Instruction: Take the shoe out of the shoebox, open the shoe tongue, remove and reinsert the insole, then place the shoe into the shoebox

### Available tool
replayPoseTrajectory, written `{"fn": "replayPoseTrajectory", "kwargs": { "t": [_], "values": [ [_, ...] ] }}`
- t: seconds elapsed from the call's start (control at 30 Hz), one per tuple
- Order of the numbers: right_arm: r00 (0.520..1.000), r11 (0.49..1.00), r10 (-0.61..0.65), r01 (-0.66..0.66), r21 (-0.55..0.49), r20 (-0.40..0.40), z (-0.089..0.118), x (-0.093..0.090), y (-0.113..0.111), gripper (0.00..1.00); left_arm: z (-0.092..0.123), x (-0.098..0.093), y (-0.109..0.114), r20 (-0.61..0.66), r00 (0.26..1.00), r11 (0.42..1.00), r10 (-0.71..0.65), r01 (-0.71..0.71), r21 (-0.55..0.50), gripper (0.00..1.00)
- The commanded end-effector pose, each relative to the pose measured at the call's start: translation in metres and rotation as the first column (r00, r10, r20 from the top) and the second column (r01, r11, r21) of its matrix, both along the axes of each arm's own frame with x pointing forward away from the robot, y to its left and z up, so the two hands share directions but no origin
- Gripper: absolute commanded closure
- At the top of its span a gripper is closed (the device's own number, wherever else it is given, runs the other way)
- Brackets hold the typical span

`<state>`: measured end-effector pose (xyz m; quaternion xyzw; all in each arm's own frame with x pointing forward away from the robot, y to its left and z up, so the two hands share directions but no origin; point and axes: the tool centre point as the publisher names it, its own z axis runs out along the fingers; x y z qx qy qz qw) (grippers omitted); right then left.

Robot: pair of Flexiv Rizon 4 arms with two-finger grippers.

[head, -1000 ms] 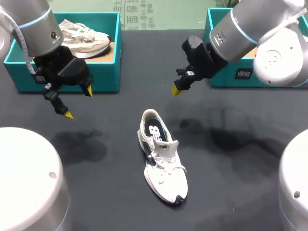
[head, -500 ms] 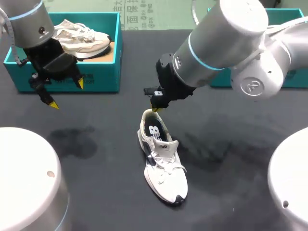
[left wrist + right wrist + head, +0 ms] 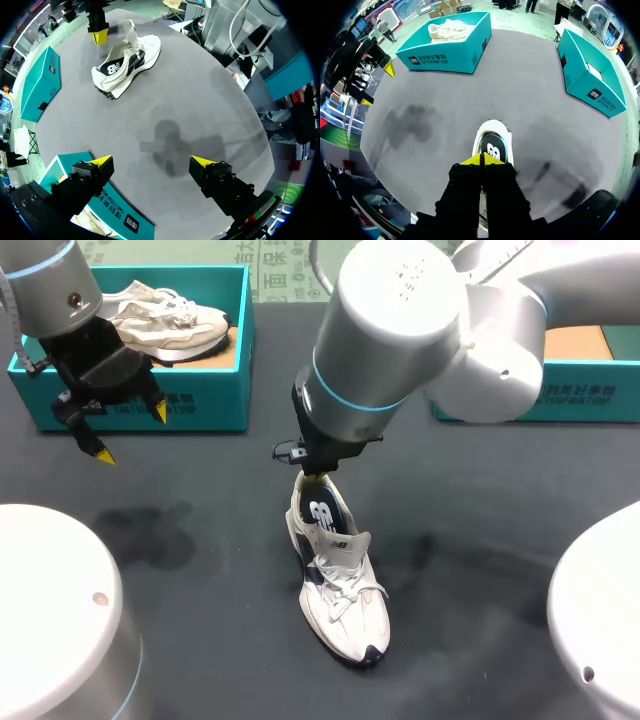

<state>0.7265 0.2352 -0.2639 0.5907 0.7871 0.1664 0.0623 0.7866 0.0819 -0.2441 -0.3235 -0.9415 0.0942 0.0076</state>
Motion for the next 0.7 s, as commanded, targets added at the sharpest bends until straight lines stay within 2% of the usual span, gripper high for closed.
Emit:
{"fn": "replayPoseTrajectory", "kwargs": {
  "t": [0.03, 0.43, 0.53, 0.7],
  "values": [
    [1.0, 0.999, -0.001, 0.003, -0.044, 0.026, -0.029, -0.006, 0.013, 1.0, 0.0, -0.001, 0.0, 0.003, 1.0, 1.0, 0.0, 0.0, 0.002, 0.0],
    [1.0, 0.999, -0.001, 0.003, -0.044, 0.026, -0.029, -0.006, 0.013, 1.0, 0.0, -0.001, 0.0, 0.003, 1.0, 1.0, 0.0, 0.0, 0.002, 0.0],
    [0.999, 0.997, -0.027, 0.029, -0.077, 0.024, -0.046, -0.003, 0.006, 1.0, 0.0, -0.001, 0.0, 0.003, 1.0, 1.0, 0.0, 0.0, 0.002, 0.0],
    [0.997, 0.989, -0.065, 0.069, -0.134, 0.032, -0.058, 0.0, -0.003, 1.0, 0.0, -0.001, 0.0, 0.003, 1.0, 1.0, 0.0, 0.0, 0.002, 0.0]
  ]
}}
